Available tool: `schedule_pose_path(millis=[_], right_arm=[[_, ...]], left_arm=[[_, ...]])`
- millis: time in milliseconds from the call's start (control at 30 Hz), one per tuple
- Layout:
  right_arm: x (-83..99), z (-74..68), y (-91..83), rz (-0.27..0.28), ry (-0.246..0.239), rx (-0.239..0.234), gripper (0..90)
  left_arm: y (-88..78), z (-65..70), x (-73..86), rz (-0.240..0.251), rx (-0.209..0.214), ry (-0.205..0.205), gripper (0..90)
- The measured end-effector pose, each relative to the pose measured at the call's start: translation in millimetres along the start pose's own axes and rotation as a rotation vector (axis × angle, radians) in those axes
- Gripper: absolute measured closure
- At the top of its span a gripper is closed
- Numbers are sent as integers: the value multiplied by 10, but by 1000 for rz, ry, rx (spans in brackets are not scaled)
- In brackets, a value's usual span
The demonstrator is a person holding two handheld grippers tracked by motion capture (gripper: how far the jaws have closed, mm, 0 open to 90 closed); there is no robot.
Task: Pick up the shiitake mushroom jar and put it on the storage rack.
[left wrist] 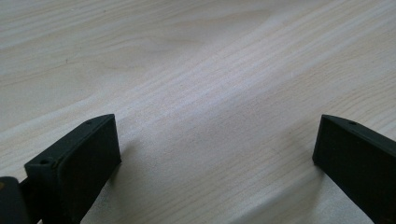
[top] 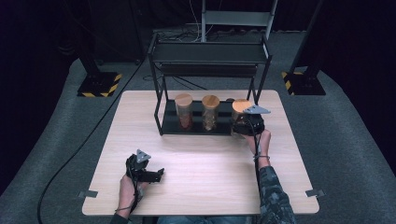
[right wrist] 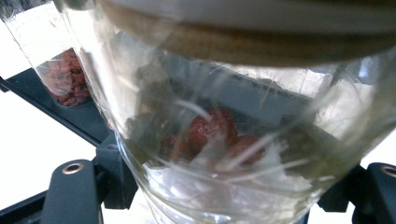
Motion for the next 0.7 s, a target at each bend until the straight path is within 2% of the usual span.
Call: schedule_pose_path(millis=[133,700], right_arm=[[-17,-10,20,-3,-8,9,244],[-57,-82,118,-16,-17,-9,244]], left_arm=[[0,0,0,0,0,-1,0],[0,0,0,0,0,0,0]])
Point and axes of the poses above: each handheld gripper's, and its own axes: y roughly forward along the jaws, x roughly out of its underside, z roughly to its right, the point moved 9 cm from there along y, roughly forward along the jaws, and after that the axes turned 5 degrees about x, right-handed, at the moved point
